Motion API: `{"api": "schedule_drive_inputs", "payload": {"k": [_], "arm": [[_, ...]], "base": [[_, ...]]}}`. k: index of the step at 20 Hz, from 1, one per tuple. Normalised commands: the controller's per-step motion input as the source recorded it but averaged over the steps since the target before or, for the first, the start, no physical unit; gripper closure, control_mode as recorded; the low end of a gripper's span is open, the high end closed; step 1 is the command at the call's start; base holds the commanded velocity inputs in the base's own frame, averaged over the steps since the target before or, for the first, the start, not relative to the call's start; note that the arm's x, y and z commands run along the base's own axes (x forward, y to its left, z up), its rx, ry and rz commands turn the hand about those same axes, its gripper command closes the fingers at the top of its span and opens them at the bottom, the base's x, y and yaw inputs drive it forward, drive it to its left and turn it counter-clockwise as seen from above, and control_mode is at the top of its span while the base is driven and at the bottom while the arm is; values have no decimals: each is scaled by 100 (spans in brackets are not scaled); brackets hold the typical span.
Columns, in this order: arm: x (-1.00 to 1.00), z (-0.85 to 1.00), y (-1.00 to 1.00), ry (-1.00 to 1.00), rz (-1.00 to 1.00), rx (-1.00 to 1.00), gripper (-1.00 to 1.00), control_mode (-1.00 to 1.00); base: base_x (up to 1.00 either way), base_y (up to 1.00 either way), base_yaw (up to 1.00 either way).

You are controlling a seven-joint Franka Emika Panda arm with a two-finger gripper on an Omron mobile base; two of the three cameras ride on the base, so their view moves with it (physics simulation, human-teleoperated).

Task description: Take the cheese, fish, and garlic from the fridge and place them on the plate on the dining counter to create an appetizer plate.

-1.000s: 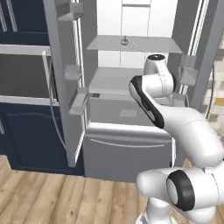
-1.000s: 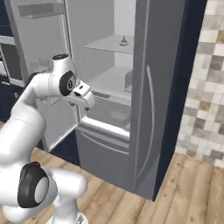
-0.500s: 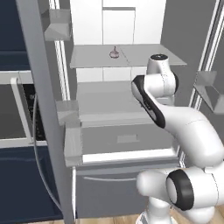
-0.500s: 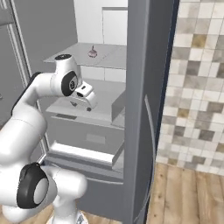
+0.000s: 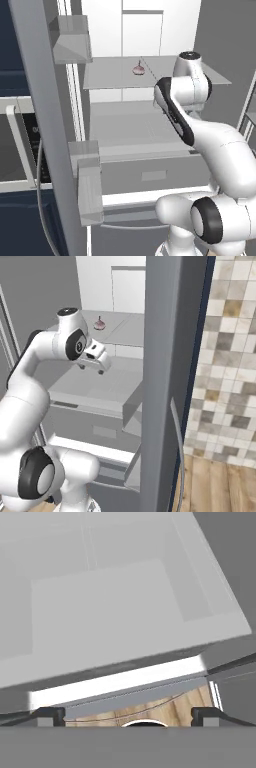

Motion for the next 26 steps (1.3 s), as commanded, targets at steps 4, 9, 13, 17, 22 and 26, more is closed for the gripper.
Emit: {"api": "schedule_drive_inputs", "payload": {"k": [4,9,13,17,22,26], "arm": [[-46,66,22,-37,26,-7,-100,-100],[15,37,36,-24,22,-7,-100,-100],[53,44,28,-13,4,-1,-100,-100],[68,57,16,-5,0,0,-100,-100],[83,30,3,0,0,0,-100,-100],[92,0,0,0,0,0,-100,-100]], "base": [[0,0,0],[0,0,0],[0,0,0],[0,0,0],[0,0,0],[0,0,0]]}}
